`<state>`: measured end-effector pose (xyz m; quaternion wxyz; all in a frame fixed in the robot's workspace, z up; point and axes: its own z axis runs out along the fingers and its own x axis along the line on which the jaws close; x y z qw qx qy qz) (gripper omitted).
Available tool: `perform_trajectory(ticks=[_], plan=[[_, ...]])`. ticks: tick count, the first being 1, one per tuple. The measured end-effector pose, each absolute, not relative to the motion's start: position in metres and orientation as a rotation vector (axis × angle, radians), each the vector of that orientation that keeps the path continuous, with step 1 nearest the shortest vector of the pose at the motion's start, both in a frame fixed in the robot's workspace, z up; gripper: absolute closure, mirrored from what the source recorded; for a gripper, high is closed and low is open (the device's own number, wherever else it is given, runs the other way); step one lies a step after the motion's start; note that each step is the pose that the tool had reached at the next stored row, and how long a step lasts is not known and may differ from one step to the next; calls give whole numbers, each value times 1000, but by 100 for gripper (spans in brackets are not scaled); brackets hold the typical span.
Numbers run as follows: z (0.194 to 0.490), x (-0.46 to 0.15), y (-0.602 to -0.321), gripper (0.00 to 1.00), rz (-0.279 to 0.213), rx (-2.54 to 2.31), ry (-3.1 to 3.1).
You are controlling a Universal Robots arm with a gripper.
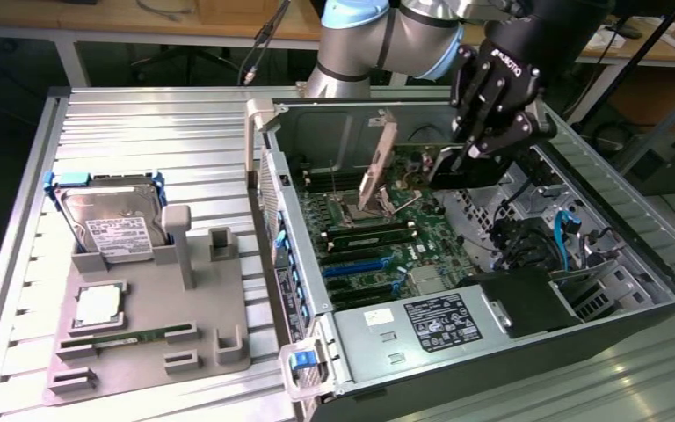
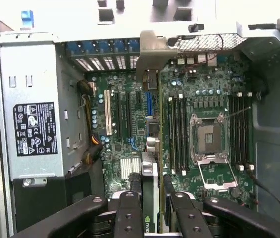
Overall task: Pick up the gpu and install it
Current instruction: 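Insert the gpu into the slot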
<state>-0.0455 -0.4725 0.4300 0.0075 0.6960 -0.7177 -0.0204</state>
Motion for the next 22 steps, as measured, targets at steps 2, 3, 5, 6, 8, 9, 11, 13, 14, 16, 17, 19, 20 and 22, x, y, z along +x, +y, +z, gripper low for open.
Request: perform_trajectory(ticks=[2, 3, 5, 6, 8, 9, 11, 13, 14, 16, 17, 19, 20, 22], plan=[[430, -45, -472, 73, -63, 2228, -2191], [430, -45, -472, 73, -63, 2247, -2171], [430, -45, -472, 73, -63, 2279, -2137], [430, -45, -472, 73, -62, 2294, -2121], [430, -45, -472, 73, -62, 2325, -2085], [430, -45, -472, 73, -62, 2353, -2053], [430, -45, -472, 73, -61, 2387, -2012], [430, -45, -472, 73, -60, 2422, -1969], [430, -45, -472, 73, -60, 2460, -1919], [430, -45, -472, 73, -59, 2519, -1840], [430, -45, -472, 73, -59, 2529, -1825], [430, -46, -473, 73, -58, 2555, -1788], [430, -45, -472, 73, -58, 2565, -1773], [430, -45, -472, 73, -57, 2591, -1735]])
